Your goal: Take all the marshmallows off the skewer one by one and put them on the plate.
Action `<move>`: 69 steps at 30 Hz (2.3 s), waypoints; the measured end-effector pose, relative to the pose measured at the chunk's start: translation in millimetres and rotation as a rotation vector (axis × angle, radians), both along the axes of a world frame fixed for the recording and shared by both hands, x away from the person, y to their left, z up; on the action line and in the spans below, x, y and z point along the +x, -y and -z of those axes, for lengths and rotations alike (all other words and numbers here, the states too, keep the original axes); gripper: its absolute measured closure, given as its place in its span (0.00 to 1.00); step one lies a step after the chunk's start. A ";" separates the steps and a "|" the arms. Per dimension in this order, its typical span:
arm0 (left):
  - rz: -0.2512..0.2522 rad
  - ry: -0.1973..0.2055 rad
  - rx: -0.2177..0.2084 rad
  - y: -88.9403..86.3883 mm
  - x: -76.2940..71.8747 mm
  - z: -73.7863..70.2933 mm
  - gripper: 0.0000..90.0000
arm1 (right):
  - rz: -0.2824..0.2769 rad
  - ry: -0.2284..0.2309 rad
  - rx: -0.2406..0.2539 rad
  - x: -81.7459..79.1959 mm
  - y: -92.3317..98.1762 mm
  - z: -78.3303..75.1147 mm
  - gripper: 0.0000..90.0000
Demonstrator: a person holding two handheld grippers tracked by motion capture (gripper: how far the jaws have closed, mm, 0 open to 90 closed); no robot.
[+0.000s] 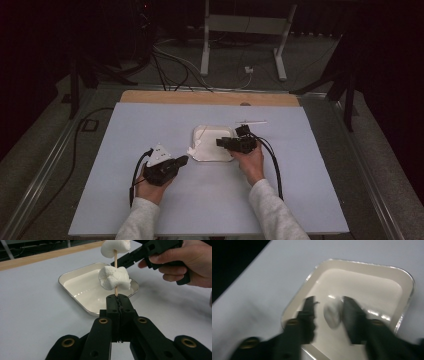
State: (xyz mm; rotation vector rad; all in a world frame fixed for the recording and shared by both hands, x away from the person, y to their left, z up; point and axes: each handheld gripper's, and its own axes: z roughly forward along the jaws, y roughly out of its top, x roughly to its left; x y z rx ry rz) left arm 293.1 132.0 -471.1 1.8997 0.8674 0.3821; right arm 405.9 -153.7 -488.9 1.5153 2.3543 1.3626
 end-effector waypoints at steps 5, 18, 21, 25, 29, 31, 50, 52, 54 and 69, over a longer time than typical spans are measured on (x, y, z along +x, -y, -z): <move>-0.005 -0.004 0.003 0.1 0.3 0.5 1.00 | 0.004 0.002 -0.008 -0.7 0.0 -0.2 0.35; -0.020 -0.009 0.002 -0.4 1.3 1.7 1.00 | -0.098 0.041 0.094 -14.8 -0.2 -19.9 0.17; -0.022 -0.010 0.004 0.3 1.4 2.0 1.00 | -0.118 0.057 0.129 -19.6 -1.6 -26.1 0.17; -0.022 -0.012 0.004 1.4 1.7 2.6 1.00 | -0.152 0.093 0.155 -26.8 -4.8 -33.6 0.17; -0.020 -0.014 0.006 3.0 1.6 2.9 1.00 | -0.183 0.120 0.187 -31.8 -9.2 -38.3 0.15; -0.017 -0.014 0.006 3.9 1.5 3.0 1.00 | -0.204 0.132 0.214 -32.8 -11.7 -38.7 0.12; 0.003 -0.009 -0.003 11.6 0.1 3.4 1.00 | -0.253 0.057 0.230 -35.9 -38.0 -28.0 0.49; 0.007 -0.007 -0.004 12.4 -0.1 3.6 1.00 | -0.252 0.039 0.259 -34.8 -38.7 -26.7 0.56; 0.008 -0.008 -0.002 12.7 0.0 3.8 1.00 | -0.251 0.022 0.278 -34.1 -38.7 -26.3 0.66; 0.015 0.008 -0.007 12.3 -0.7 3.0 1.00 | -0.243 0.044 0.321 -37.4 -37.9 -32.6 0.89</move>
